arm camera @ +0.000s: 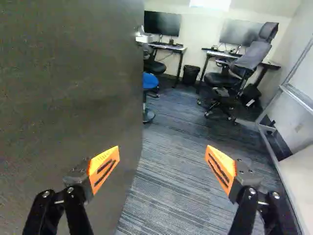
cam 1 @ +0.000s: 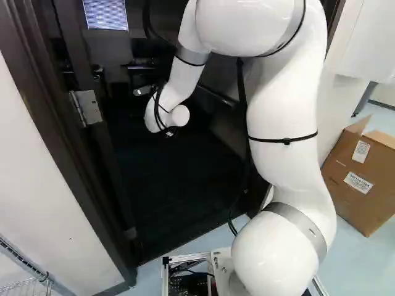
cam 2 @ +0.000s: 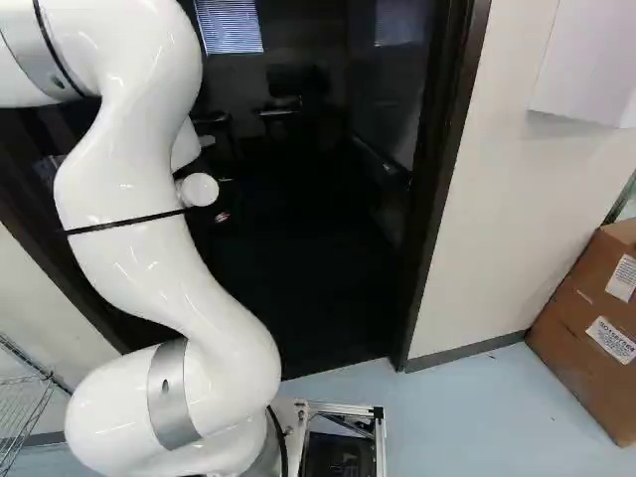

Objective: Open the door and move inside

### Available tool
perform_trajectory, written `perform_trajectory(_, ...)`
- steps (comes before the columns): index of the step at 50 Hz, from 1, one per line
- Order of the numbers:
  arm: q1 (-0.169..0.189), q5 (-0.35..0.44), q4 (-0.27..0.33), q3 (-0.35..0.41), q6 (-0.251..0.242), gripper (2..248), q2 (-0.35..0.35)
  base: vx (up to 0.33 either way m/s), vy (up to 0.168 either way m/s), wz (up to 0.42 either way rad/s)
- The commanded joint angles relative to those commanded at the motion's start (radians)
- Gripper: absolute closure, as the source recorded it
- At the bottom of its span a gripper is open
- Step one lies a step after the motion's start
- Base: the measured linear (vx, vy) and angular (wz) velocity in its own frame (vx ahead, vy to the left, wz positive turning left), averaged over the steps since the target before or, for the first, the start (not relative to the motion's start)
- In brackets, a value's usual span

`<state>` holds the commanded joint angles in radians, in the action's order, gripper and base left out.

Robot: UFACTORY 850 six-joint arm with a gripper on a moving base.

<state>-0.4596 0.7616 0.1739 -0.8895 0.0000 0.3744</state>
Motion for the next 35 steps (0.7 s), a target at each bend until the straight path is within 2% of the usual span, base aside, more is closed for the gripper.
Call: perform_trajectory(35,0.052,0.0,-0.072,0.201,0.0,3,-0.17,0.0,0.0,0.0)
